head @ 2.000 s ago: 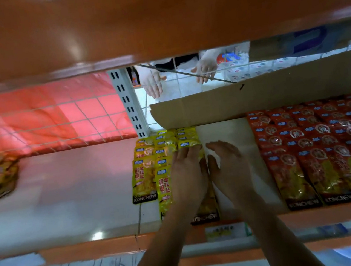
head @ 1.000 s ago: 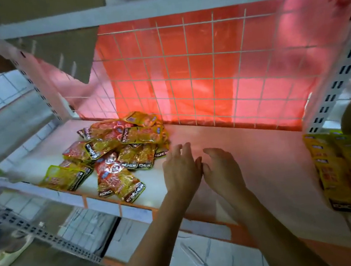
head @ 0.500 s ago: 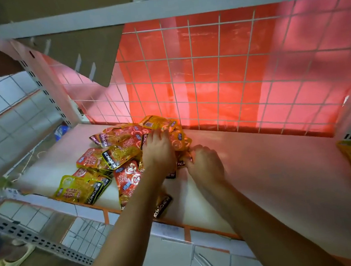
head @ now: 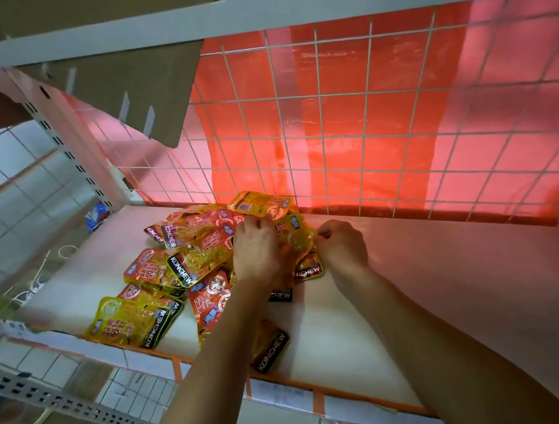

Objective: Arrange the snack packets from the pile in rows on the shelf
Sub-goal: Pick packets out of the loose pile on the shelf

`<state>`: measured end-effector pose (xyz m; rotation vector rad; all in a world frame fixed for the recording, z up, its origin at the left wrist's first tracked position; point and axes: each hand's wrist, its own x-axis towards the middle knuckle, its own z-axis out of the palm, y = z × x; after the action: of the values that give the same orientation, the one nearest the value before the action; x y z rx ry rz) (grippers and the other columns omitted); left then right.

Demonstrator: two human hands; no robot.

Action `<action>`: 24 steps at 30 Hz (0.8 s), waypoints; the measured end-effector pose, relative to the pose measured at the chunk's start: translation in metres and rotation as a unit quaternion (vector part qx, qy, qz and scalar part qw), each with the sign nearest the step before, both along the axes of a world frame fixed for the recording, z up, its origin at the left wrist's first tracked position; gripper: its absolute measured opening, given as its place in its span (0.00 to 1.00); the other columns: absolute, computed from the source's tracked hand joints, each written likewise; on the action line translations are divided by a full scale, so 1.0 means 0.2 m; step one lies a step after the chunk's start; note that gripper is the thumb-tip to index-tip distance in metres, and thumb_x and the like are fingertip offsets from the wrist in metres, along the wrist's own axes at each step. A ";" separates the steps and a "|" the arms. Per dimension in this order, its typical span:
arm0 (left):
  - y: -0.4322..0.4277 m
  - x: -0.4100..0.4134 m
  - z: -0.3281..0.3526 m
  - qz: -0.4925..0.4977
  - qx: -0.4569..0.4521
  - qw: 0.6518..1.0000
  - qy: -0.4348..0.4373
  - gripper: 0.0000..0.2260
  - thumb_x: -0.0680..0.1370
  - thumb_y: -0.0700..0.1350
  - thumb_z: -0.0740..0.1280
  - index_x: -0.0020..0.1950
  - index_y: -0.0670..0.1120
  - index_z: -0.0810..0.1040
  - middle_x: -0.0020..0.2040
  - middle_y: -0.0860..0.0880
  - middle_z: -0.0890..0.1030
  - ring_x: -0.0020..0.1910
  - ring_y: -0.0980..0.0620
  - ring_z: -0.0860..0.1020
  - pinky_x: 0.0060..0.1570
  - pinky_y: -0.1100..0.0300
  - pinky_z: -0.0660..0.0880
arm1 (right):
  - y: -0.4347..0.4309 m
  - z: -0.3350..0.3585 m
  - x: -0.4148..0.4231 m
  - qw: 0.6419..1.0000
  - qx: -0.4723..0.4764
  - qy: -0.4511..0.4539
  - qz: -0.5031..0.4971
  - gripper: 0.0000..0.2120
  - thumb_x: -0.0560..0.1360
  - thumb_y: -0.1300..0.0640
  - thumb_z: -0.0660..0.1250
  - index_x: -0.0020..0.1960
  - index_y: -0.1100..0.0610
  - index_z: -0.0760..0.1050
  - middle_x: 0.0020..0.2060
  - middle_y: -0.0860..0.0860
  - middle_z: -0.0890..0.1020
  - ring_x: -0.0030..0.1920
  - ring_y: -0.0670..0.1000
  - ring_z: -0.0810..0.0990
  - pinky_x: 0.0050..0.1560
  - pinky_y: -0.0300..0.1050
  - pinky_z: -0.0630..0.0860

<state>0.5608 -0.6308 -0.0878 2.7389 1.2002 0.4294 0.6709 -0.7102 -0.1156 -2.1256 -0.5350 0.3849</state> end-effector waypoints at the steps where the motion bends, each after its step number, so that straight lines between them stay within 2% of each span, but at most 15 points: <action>1: -0.01 0.00 0.01 0.004 0.018 1.000 -0.005 0.26 0.75 0.54 0.69 0.68 0.43 0.70 0.61 0.41 0.72 0.59 0.41 0.70 0.57 0.50 0.67 | -0.01 0.00 0.00 1.000 0.018 0.009 -0.005 0.06 0.71 0.55 0.67 0.46 0.52 0.81 0.46 0.51 0.84 0.50 0.54 0.80 0.45 0.44 0.74; 4: -0.05 0.01 0.05 0.008 0.043 0.998 -0.044 0.23 0.73 0.55 0.70 0.62 0.43 0.75 0.54 0.41 0.75 0.52 0.40 0.74 0.50 0.49 0.69 | -0.06 -0.01 0.01 0.998 0.045 0.030 -0.029 0.07 0.71 0.57 0.65 0.47 0.54 0.80 0.46 0.53 0.83 0.51 0.55 0.79 0.49 0.47 0.75; 8: -0.12 0.03 0.07 0.008 0.023 0.996 -0.083 0.15 0.78 0.51 0.66 0.58 0.42 0.76 0.51 0.42 0.75 0.47 0.38 0.77 0.40 0.51 0.70 | -0.16 -0.01 0.06 0.993 0.081 0.050 -0.067 0.06 0.74 0.59 0.60 0.47 0.56 0.75 0.46 0.56 0.81 0.50 0.59 0.78 0.50 0.52 0.76; 12: -0.20 0.08 0.08 -0.008 -0.006 0.993 -0.119 0.11 0.79 0.47 0.64 0.53 0.40 0.75 0.48 0.40 0.80 0.48 0.37 0.77 0.40 0.51 0.68 | -0.29 0.00 0.11 0.961 0.196 0.131 -0.145 0.03 0.77 0.58 0.59 0.46 0.53 0.71 0.47 0.57 0.79 0.44 0.57 0.80 0.43 0.52 0.79; 14: -0.25 0.11 0.08 -0.015 -0.048 0.988 -0.143 0.10 0.78 0.46 0.65 0.51 0.40 0.76 0.46 0.38 0.81 0.48 0.37 0.78 0.40 0.51 0.67 | -0.36 0.01 0.14 0.955 0.215 0.114 -0.171 0.03 0.77 0.59 0.59 0.49 0.54 0.71 0.49 0.58 0.80 0.45 0.56 0.79 0.45 0.51 0.76; 17: -0.34 0.17 0.08 -0.032 -0.171 0.968 -0.178 0.09 0.77 0.46 0.67 0.43 0.41 0.78 0.37 0.42 0.79 0.41 0.39 0.77 0.35 0.55 0.61 | -0.49 0.05 0.20 0.952 0.213 0.062 -0.211 0.06 0.77 0.58 0.62 0.52 0.56 0.75 0.50 0.56 0.81 0.46 0.55 0.77 0.45 0.43 0.68; 19: -0.41 0.21 0.06 -0.037 -0.281 0.935 -0.211 0.10 0.77 0.45 0.68 0.37 0.43 0.77 0.31 0.46 0.76 0.34 0.44 0.75 0.33 0.53 0.66 | -0.58 0.07 0.24 0.951 0.201 0.055 -0.227 0.09 0.77 0.58 0.62 0.55 0.58 0.76 0.51 0.56 0.81 0.51 0.56 0.78 0.47 0.43 0.69; 21: -0.50 0.25 0.05 -0.027 -0.411 0.871 -0.269 0.08 0.77 0.42 0.68 0.39 0.42 0.79 0.34 0.45 0.79 0.35 0.46 0.77 0.38 0.49 0.77 | -0.68 0.09 0.27 0.949 0.198 0.050 -0.240 0.09 0.77 0.58 0.62 0.55 0.58 0.76 0.52 0.57 0.81 0.51 0.57 0.78 0.49 0.45 0.71; 24: -0.65 0.33 0.04 -0.019 -0.532 0.790 -0.305 0.06 0.77 0.39 0.68 0.40 0.44 0.81 0.38 0.44 0.82 0.34 0.50 0.80 0.35 0.57 0.78 | -0.85 0.11 0.33 0.945 0.193 0.035 -0.262 0.09 0.77 0.57 0.63 0.55 0.57 0.77 0.51 0.55 0.81 0.47 0.52 0.75 0.47 0.43 0.69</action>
<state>0.6266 -0.7605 -0.0797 1.4680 0.8015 0.3980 0.7360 -0.8803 -0.0931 -1.7739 0.0148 0.0427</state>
